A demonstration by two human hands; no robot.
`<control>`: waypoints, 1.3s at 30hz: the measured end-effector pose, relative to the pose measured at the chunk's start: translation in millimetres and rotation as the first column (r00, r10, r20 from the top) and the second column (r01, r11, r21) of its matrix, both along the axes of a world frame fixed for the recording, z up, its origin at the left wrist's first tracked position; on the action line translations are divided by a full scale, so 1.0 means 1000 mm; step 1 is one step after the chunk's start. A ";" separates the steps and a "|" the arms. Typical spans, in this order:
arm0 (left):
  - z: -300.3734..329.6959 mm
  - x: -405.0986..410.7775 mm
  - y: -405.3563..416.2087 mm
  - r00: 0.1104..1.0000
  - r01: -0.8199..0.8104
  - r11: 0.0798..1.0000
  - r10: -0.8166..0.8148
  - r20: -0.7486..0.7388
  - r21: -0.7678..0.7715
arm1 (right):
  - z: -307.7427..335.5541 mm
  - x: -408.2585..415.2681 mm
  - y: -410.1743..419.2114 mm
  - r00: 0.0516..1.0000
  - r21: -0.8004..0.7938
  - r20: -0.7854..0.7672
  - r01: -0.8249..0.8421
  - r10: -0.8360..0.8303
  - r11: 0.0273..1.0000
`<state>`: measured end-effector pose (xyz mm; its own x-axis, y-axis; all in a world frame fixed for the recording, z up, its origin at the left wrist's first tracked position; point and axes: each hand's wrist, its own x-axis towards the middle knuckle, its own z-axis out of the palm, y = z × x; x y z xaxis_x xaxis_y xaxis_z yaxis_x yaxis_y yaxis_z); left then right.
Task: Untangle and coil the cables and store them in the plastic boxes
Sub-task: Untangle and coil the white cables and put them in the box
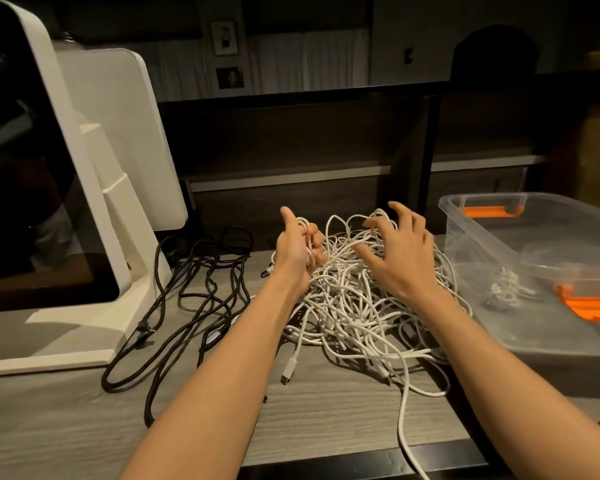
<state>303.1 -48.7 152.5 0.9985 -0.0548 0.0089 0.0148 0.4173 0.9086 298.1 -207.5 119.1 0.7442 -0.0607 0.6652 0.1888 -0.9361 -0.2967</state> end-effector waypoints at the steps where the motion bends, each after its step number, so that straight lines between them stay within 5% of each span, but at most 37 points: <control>1: -0.001 0.000 -0.001 0.998 -0.017 0.994 0.011 0.055 0.112 | 0.001 0.000 0.000 0.996 0.027 0.056 -0.074 0.073 0.997; 7: -0.006 -0.004 -0.012 0.948 -0.180 0.778 -0.026 0.317 0.602 | 0.006 -0.002 0.008 0.883 0.254 0.171 -0.469 0.438 0.846; 15: -0.006 -0.001 -0.012 0.922 -0.207 0.616 -0.137 0.362 0.760 | 0.008 -0.003 0.008 0.858 0.412 0.163 -0.508 0.487 0.757; 19: -0.008 -0.001 -0.003 0.894 -0.126 0.616 -0.269 0.358 0.777 | 0.013 -0.005 -0.001 0.815 0.577 0.209 -0.549 0.541 0.605; 23: -0.009 0.002 -0.001 0.912 -0.107 0.732 -0.198 0.360 0.673 | 0.015 -0.007 -0.011 0.750 0.776 0.154 -0.495 0.643 0.391; 27: -0.007 0.002 0.006 0.922 0.093 0.818 -0.286 0.260 0.568 | 0.016 -0.006 -0.015 0.643 0.910 0.186 -0.397 0.743 0.116; 33: -0.006 -0.001 0.009 0.900 0.279 0.862 -0.389 0.199 0.423 | 0.011 0.000 -0.021 0.682 0.918 0.155 -0.366 0.715 0.150; 39: -0.002 -0.004 0.018 0.846 0.416 0.787 -0.518 0.122 0.456 | 0.010 0.006 -0.030 0.574 0.961 0.235 -0.260 0.784 -0.098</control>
<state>299.5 -30.8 150.8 0.8193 -0.5636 0.1051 -0.1163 0.0162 0.9931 304.2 -237.0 129.5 0.9595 0.1818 0.2153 0.1219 0.4212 -0.8987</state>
